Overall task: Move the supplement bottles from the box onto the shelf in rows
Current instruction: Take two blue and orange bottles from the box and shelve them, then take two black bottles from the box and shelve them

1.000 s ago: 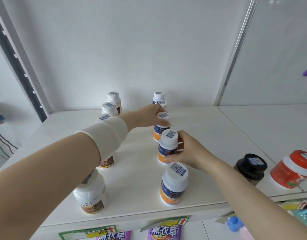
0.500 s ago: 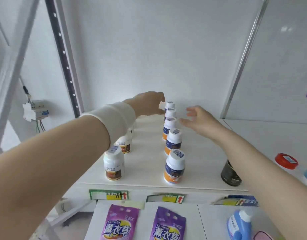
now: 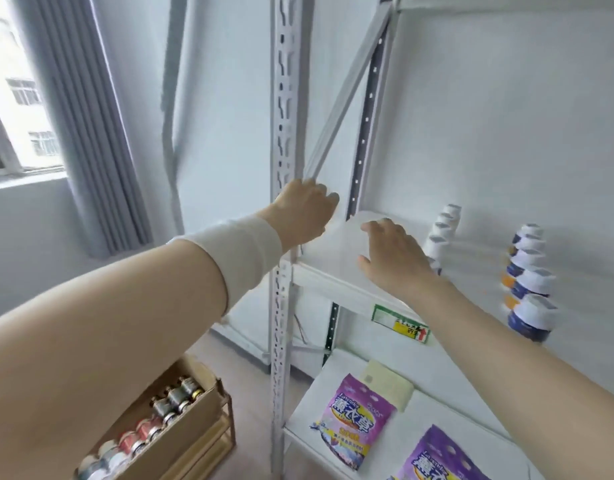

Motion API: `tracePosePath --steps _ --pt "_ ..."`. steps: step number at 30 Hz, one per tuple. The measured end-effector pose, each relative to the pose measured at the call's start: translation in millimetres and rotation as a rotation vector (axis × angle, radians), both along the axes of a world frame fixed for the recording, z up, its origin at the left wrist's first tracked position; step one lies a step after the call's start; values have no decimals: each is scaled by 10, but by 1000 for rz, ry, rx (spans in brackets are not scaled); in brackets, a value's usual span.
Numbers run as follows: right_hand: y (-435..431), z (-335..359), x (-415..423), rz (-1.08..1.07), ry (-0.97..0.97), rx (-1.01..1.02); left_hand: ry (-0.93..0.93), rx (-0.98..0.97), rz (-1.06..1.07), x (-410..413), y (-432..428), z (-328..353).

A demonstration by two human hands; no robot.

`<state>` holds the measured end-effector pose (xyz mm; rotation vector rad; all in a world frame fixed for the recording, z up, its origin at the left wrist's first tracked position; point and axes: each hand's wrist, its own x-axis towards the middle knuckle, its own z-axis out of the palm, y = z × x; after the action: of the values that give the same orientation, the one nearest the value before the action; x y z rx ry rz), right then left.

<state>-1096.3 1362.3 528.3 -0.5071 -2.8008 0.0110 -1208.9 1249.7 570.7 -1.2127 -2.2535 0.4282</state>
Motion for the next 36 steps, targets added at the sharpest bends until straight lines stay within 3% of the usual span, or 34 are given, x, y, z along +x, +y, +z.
tracePosePath --steps 8,17,23,29,33,36 --pt "-1677 -332 -1382 300 -87 63 -128 -32 347 -968 -2040 -442" --pt "-2906 -1503 -2778 493 -378 126 -444 -37 735 -1957 -3850 -1914" --pt "-3011 -2720 -3558 599 -629 141 -740 -41 839 -2415 -4007 -3274" --pt "-2786 -4189 -4126 671 -947 113 -1179 99 1058 -2685 -3842 -4736" --pt "-2681 -5085 -4463 722 -1080 105 -1508 286 1217 -2765 -3635 -5654" --pt "-2703 -5684 -4818 752 -1109 90 -1716 576 1320 -2905 -3448 -6267"
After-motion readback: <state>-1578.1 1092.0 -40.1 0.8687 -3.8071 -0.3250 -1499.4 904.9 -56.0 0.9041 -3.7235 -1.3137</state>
